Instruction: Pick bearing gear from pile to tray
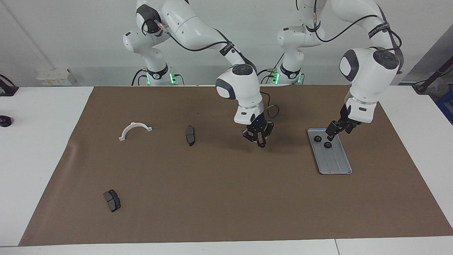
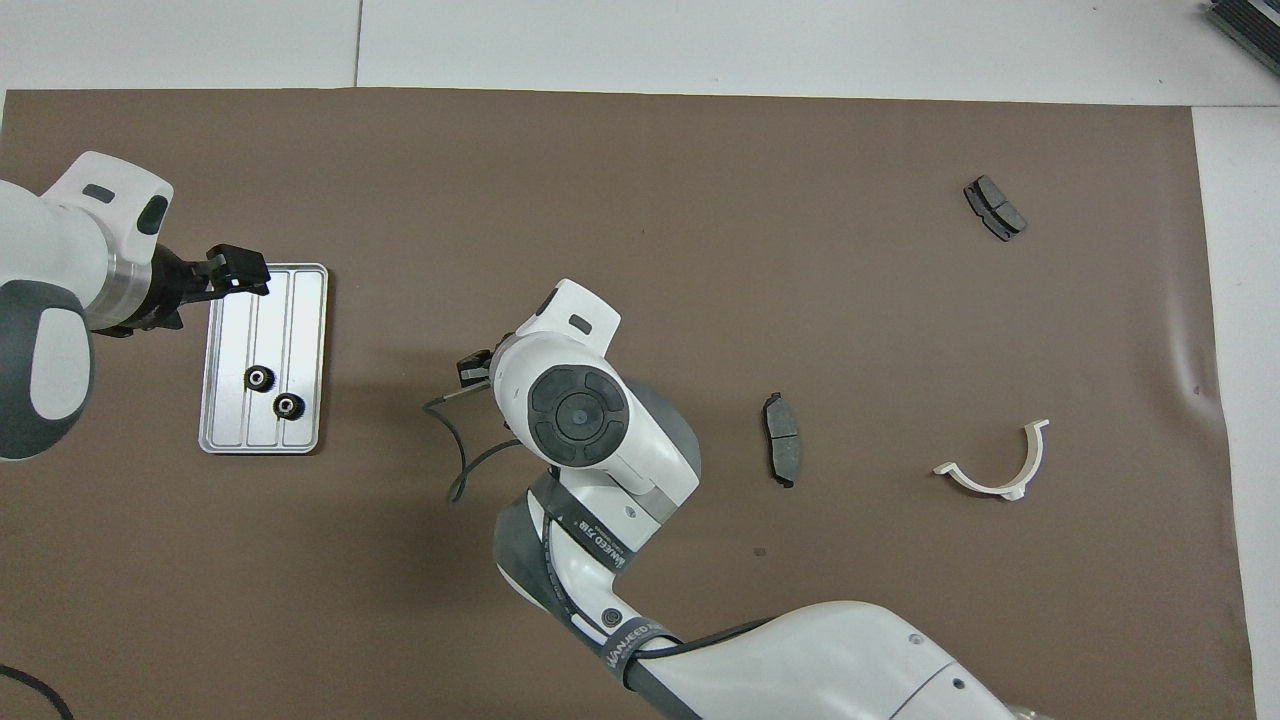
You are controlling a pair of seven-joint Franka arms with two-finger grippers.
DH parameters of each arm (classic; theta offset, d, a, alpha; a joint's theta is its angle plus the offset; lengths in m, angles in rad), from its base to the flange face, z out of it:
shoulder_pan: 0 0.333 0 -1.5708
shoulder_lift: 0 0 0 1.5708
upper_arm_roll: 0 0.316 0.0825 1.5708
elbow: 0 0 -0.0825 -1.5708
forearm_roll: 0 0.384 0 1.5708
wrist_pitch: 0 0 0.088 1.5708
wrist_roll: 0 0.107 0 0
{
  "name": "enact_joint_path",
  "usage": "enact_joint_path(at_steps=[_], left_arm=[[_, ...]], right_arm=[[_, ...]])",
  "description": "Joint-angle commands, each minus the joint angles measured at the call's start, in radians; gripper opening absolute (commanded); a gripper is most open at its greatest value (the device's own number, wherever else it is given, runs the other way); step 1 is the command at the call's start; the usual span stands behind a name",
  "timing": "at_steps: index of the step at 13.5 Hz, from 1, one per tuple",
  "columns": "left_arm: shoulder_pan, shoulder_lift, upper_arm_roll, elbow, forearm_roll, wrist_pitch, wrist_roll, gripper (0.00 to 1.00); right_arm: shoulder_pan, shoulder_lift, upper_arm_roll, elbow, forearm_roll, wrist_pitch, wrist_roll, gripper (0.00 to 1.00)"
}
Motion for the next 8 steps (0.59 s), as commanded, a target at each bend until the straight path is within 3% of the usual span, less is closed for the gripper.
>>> enact_joint_path(at_steps=[1, 3, 5, 8], left_arm=[[-0.02, 0.011, 0.009, 0.003, -0.015, 0.021, 0.017, 1.0], [-0.026, 0.001, 0.009, -0.032, -0.016, 0.057, 0.017, 1.0], [-0.032, -0.001, 0.009, -0.058, -0.018, 0.095, 0.012, 1.0], [-0.115, 0.013, 0.009, -0.092, -0.019, 0.171, -0.073, 1.0]], right_arm=[[0.009, 0.04, -0.007, 0.046, -0.01, 0.011, 0.039, 0.56], [0.009, 0.043, -0.01, 0.056, -0.01, 0.005, 0.039, 0.69], [-0.005, 0.033, -0.016, 0.093, -0.007, -0.035, 0.038, 0.71], [-0.115, -0.056, -0.01, 0.148, 0.001, -0.232, -0.008, 0.71]])
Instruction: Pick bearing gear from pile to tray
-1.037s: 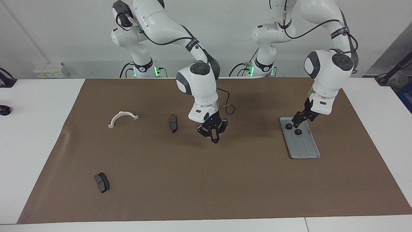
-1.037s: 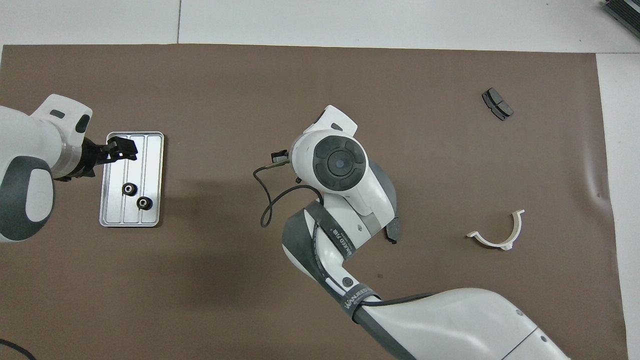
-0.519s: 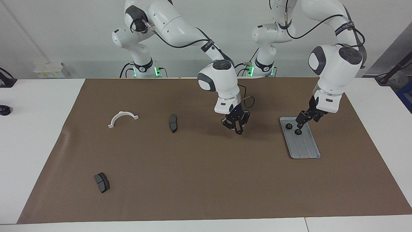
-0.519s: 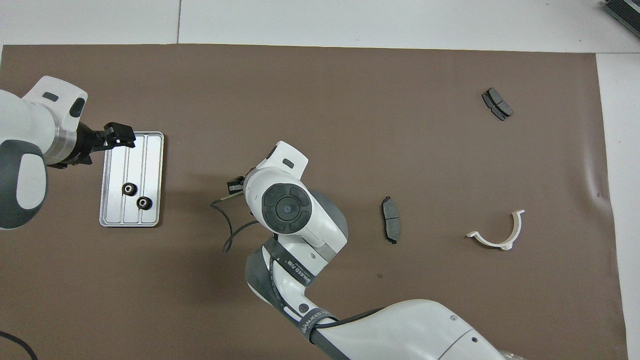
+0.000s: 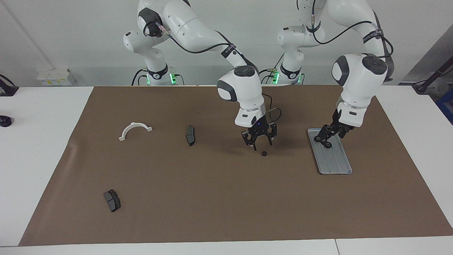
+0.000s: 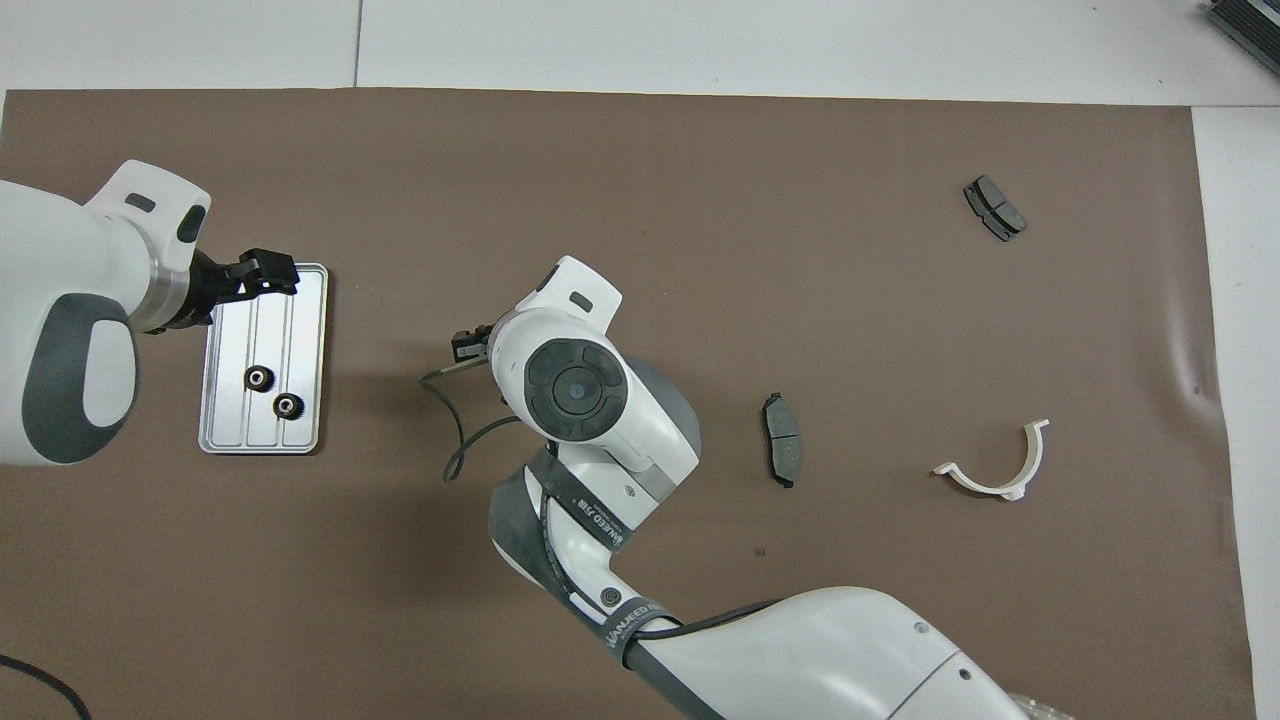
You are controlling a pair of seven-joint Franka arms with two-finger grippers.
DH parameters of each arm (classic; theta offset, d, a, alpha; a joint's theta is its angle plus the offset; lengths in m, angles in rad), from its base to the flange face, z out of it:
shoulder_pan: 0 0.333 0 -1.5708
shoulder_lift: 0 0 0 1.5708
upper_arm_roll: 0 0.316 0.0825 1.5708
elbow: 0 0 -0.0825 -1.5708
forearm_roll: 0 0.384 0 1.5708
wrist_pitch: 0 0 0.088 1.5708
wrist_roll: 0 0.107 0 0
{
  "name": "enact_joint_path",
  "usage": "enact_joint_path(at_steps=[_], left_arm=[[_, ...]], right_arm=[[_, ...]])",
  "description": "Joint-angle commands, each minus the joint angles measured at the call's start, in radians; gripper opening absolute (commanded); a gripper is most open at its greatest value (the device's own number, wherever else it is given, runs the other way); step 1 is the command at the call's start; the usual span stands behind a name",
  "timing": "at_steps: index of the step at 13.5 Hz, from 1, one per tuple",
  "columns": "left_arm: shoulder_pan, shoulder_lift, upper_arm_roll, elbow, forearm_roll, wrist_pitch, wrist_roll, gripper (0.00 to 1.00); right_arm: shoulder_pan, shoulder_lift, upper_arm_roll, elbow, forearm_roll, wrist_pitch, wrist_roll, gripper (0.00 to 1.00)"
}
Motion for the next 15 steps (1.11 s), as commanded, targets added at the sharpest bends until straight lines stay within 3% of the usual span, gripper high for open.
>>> enact_joint_path(at_steps=[1, 4, 8, 12, 15], left_arm=[[-0.094, 0.019, 0.014, -0.033, -0.013, 0.079, -0.113, 1.0], [-0.235, 0.109, 0.017, -0.027, -0.008, 0.164, -0.333, 1.0], [-0.378, 0.235, 0.021, 0.019, 0.033, 0.221, -0.556, 0.8], [-0.4, 0.246, 0.018, -0.018, 0.073, 0.235, -0.606, 0.52], [-0.394, 0.244, 0.02, -0.021, 0.082, 0.23, -0.595, 0.49]], right_arm=[[-0.117, -0.096, 0.024, 0.033, 0.012, -0.165, -0.066, 0.71], [-0.224, -0.163, 0.029, 0.031, 0.055, -0.317, -0.194, 0.71], [-0.336, -0.216, 0.026, 0.031, 0.056, -0.495, -0.339, 0.71], [-0.451, -0.332, 0.027, 0.028, 0.058, -0.688, -0.441, 0.74], [-0.549, -0.418, 0.021, 0.02, 0.079, -0.813, -0.548, 0.75]])
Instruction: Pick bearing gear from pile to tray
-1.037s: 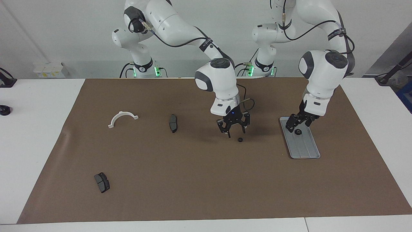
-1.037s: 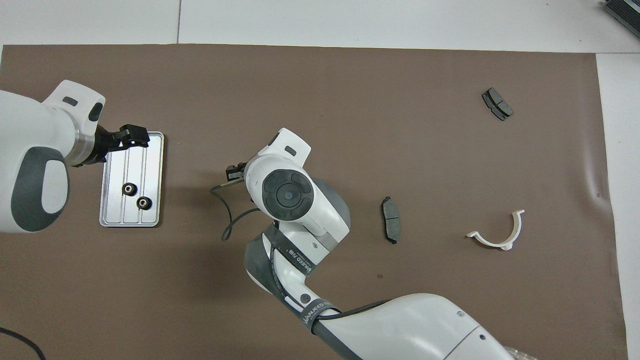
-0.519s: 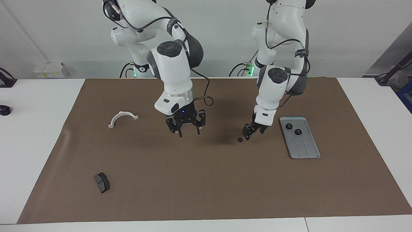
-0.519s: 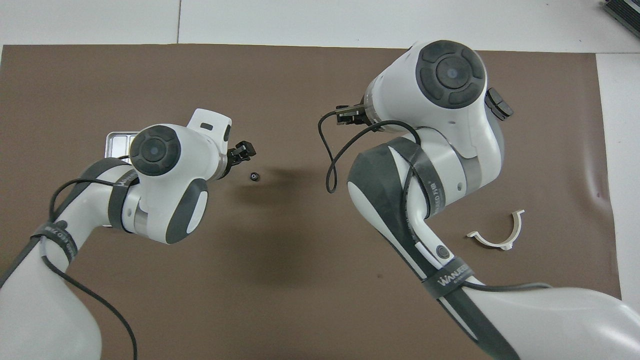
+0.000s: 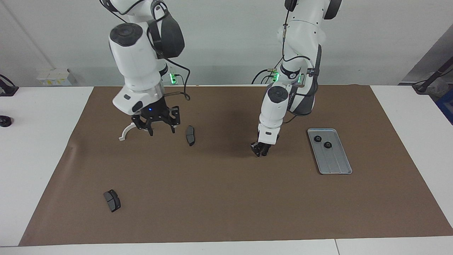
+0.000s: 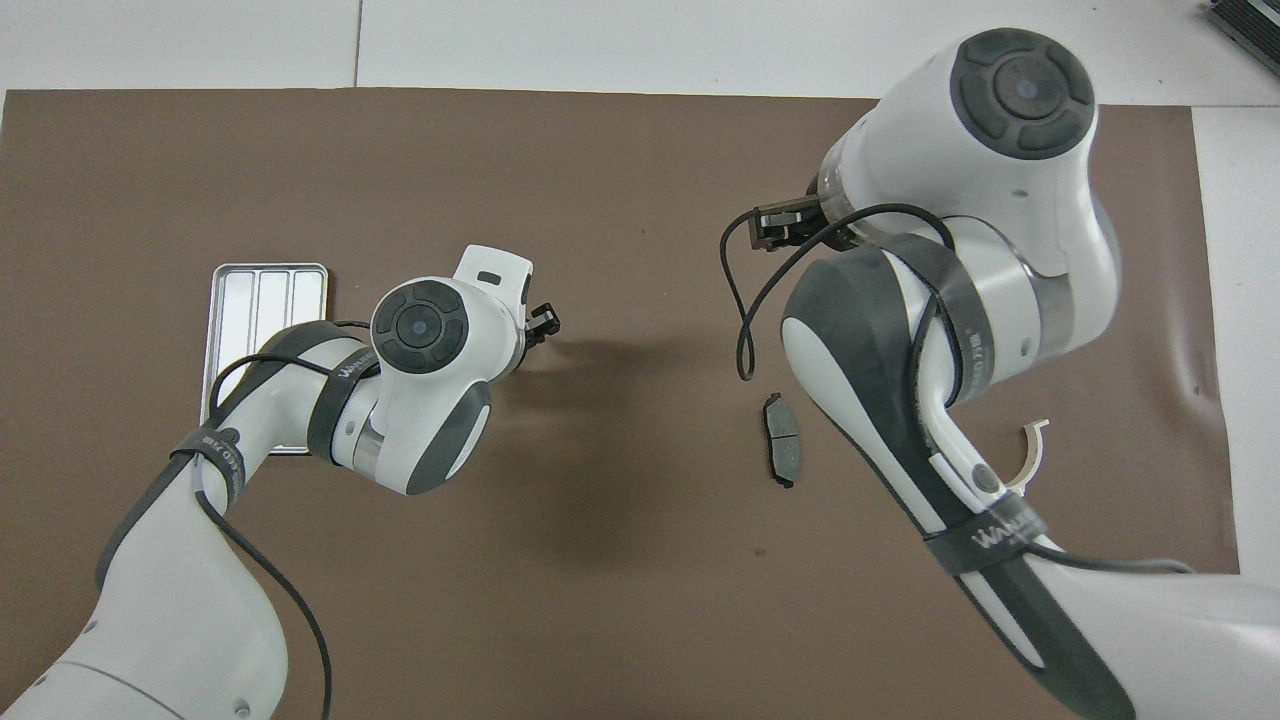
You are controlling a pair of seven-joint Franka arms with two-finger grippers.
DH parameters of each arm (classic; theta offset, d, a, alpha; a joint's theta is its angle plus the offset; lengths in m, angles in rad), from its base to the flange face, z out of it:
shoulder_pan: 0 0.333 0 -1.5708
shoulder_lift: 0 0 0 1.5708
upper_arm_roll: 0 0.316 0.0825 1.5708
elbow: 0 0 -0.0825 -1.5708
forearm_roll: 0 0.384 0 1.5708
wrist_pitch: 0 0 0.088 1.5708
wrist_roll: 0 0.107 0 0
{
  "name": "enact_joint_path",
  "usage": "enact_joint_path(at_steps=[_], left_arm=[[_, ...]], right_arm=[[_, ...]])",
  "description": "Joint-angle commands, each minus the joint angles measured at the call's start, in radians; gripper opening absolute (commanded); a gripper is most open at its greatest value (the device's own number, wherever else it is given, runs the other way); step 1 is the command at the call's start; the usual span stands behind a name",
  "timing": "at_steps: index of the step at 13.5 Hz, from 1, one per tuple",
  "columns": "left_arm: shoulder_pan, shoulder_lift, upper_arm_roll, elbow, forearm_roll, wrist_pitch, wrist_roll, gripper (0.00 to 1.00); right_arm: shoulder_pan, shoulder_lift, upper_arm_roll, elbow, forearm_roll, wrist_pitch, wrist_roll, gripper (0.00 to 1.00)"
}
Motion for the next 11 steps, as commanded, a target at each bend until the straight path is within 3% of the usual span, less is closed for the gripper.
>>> enact_joint_path(at_steps=[1, 5, 6, 8, 11], left_arm=[[-0.002, -0.009, 0.013, -0.012, 0.036, 0.004, -0.009, 0.49], [-0.002, -0.009, 0.011, -0.014, 0.047, 0.007, -0.01, 0.42], [-0.004, -0.008, 0.011, -0.014, 0.047, 0.008, -0.01, 0.33], [-0.004, -0.006, 0.013, -0.014, 0.049, 0.01, -0.01, 0.0], [0.024, -0.003, 0.013, 0.026, 0.049, -0.018, 0.014, 0.0]], right_arm=[[-0.104, -0.089, 0.006, -0.041, 0.04, -0.086, -0.115, 0.75], [-0.143, -0.16, -0.066, -0.07, 0.043, -0.109, -0.163, 0.75], [-0.158, -0.167, -0.067, -0.074, 0.044, -0.108, -0.168, 0.75], [-0.163, -0.186, -0.121, -0.092, 0.046, -0.097, -0.201, 0.75], [-0.192, -0.221, -0.165, -0.158, 0.044, -0.09, -0.272, 0.75]])
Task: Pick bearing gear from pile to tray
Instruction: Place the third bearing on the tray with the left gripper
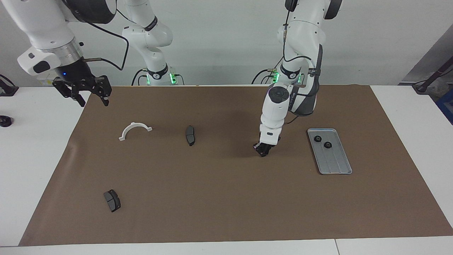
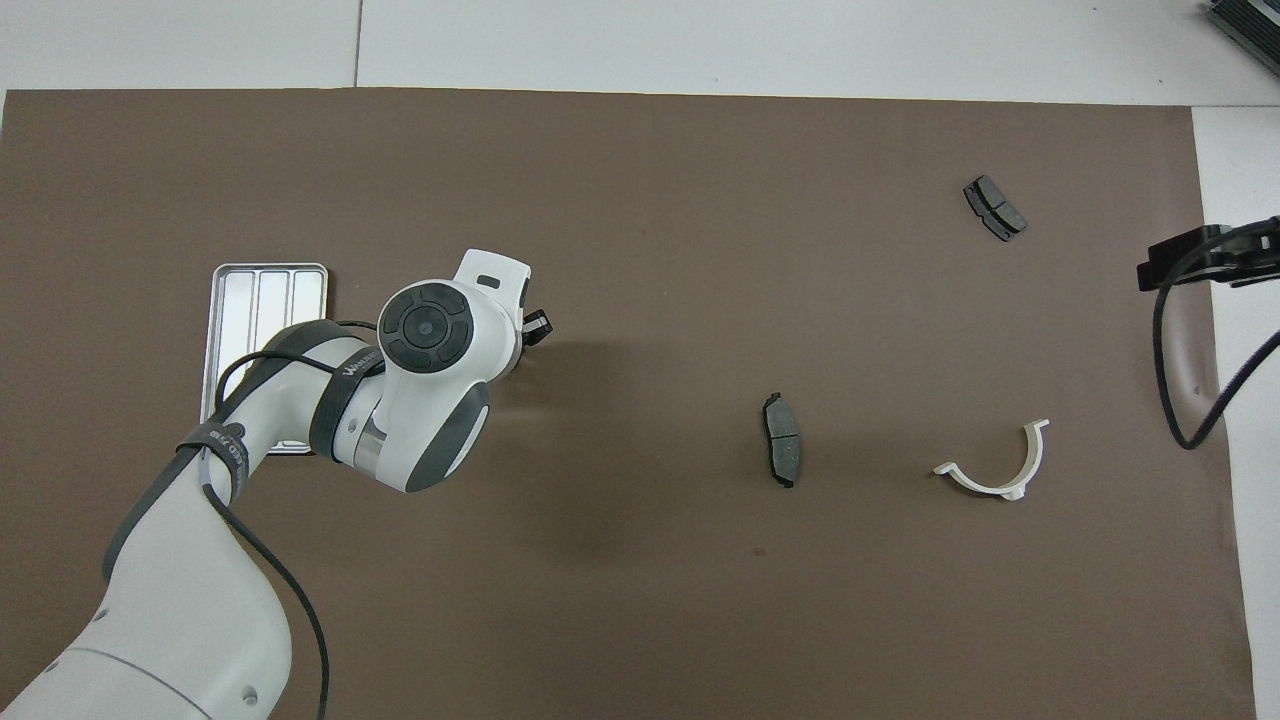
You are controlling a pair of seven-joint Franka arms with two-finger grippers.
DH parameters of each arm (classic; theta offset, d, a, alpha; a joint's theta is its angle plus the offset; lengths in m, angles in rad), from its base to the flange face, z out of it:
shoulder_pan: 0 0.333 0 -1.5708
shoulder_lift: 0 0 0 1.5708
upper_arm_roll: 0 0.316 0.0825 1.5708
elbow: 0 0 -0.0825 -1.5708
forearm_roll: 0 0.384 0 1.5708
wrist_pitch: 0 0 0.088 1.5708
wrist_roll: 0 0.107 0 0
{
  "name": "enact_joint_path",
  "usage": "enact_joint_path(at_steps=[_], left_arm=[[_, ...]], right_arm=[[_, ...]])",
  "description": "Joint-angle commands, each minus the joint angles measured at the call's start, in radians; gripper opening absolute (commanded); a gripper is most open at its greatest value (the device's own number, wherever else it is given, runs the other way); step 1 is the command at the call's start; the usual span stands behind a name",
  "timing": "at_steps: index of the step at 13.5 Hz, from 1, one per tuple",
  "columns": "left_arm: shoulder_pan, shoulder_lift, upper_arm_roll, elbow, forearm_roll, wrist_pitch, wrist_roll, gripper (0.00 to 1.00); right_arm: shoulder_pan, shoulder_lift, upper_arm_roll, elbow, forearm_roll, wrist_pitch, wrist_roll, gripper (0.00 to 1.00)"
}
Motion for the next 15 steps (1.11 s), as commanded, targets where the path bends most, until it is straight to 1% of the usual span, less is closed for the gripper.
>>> enact_joint_path(at_steps=[1, 2, 3, 4, 5, 6, 8, 10, 12, 14, 15], left_arm=[[0.029, -0.006, 0.004, 0.048, 0.023, -0.065, 0.016, 0.0], [0.035, -0.024, 0.007, 0.058, 0.023, -0.106, 0.02, 0.0], [0.053, -0.062, 0.011, 0.059, 0.023, -0.129, 0.037, 0.0], [0.097, -0.095, 0.009, 0.057, 0.021, -0.157, 0.075, 0.0], [0.143, -0.125, 0.008, 0.057, 0.018, -0.194, 0.133, 0.0], [0.191, -0.141, 0.007, 0.057, 0.007, -0.218, 0.207, 0.0], [0.307, -0.155, 0.004, 0.054, -0.011, -0.234, 0.365, 0.0], [0.396, -0.161, 0.006, 0.033, -0.037, -0.225, 0.53, 0.0], [0.455, -0.182, 0.007, -0.024, -0.052, -0.203, 0.635, 0.0], [0.478, -0.185, 0.007, -0.093, -0.053, -0.119, 0.668, 0.0], [0.473, -0.182, 0.007, -0.118, -0.053, -0.069, 0.666, 0.0]], right_arm=[[-0.037, -0.066, -0.012, -0.12, 0.026, 0.042, -0.057, 0.75], [-0.043, -0.086, -0.013, -0.166, 0.026, 0.067, -0.056, 0.75], [-0.045, -0.1, -0.013, -0.212, 0.025, 0.093, -0.053, 0.78], [-0.051, -0.113, -0.013, -0.238, 0.025, 0.113, -0.047, 0.82], [-0.051, -0.118, -0.013, -0.234, 0.025, 0.11, -0.042, 0.87], [-0.05, -0.124, -0.015, -0.222, 0.025, 0.104, -0.03, 0.91], [-0.043, -0.138, -0.036, -0.192, 0.025, 0.101, -0.023, 0.98], [-0.039, -0.138, -0.046, -0.148, 0.022, 0.09, -0.023, 1.0], [-0.033, -0.143, -0.041, -0.145, 0.019, 0.09, -0.007, 1.0], [-0.033, -0.15, -0.035, -0.146, 0.019, 0.09, 0.042, 1.0], [-0.031, -0.15, -0.035, -0.151, 0.019, 0.09, 0.042, 1.0]])
